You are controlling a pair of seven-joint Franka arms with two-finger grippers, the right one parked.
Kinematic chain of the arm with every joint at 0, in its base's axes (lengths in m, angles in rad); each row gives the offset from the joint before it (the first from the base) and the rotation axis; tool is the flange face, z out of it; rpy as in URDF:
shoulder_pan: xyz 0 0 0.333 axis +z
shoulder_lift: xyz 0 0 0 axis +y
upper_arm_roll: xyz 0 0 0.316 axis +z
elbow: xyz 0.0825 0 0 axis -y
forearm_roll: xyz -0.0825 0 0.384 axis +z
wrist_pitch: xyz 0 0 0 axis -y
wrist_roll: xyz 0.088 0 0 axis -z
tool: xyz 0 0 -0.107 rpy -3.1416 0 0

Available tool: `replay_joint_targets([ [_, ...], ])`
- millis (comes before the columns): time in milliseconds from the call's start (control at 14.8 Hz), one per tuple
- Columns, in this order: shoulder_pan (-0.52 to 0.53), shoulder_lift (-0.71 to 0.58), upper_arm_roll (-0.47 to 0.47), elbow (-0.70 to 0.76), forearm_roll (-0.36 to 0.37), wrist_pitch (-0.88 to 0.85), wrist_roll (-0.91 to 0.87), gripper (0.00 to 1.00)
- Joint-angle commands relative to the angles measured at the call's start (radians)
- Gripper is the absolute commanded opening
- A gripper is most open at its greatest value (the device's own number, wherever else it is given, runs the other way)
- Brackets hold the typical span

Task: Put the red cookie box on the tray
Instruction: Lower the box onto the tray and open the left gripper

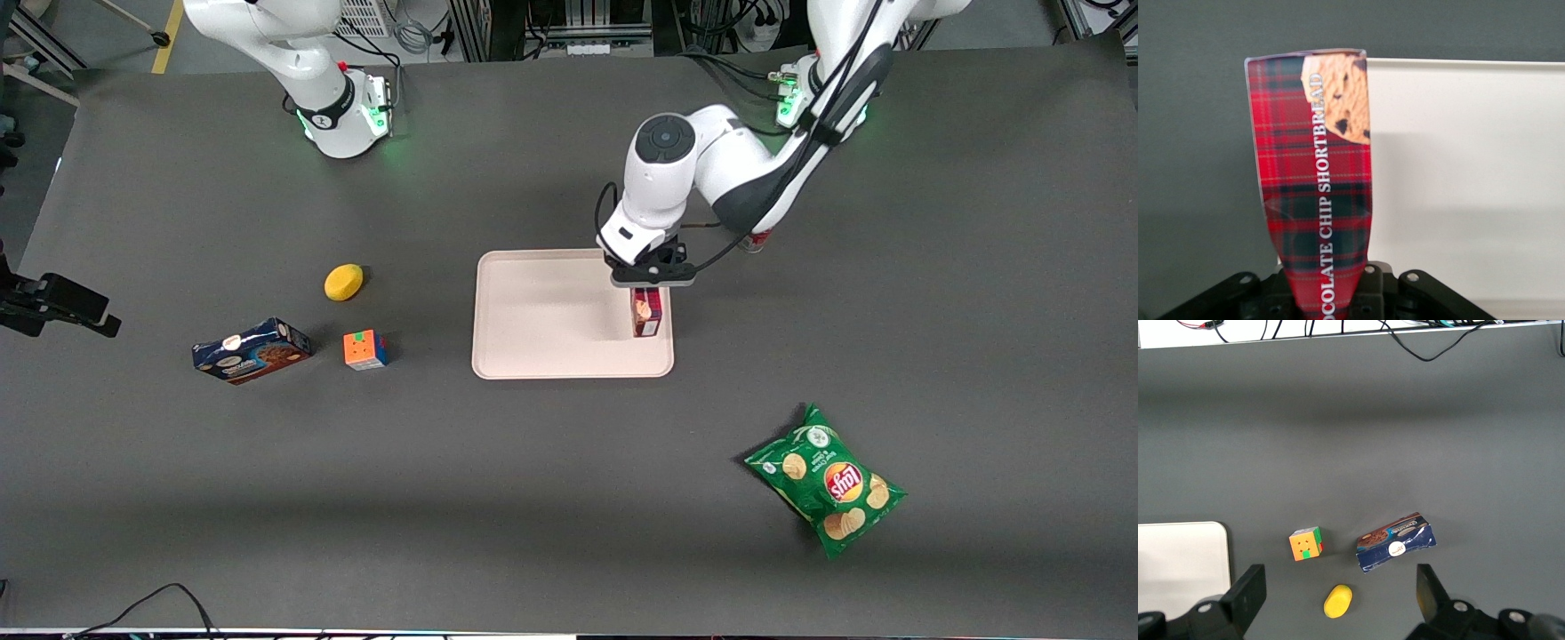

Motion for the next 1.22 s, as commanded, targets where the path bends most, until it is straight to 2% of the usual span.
replay_joint_targets([
  [0, -0.005, 0.119, 0.003, 0.041, 0.179, 0.030, -0.152, 0.11],
  [203, -0.005, 0.175, 0.005, 0.057, 0.234, 0.028, -0.188, 0.12],
  [407, -0.005, 0.216, 0.006, 0.087, 0.248, 0.028, -0.188, 0.12],
  [678, -0.007, 0.246, 0.029, 0.107, 0.311, 0.030, -0.189, 0.12],
  [881, -0.007, 0.288, 0.035, 0.153, 0.314, 0.028, -0.189, 0.12],
  [1017, -0.007, 0.298, 0.035, 0.153, 0.333, 0.028, -0.189, 0.16],
  [1085, -0.007, 0.298, 0.035, 0.153, 0.333, 0.027, -0.189, 0.32],
  [1153, -0.007, 0.299, 0.035, 0.155, 0.331, 0.028, -0.189, 0.91],
])
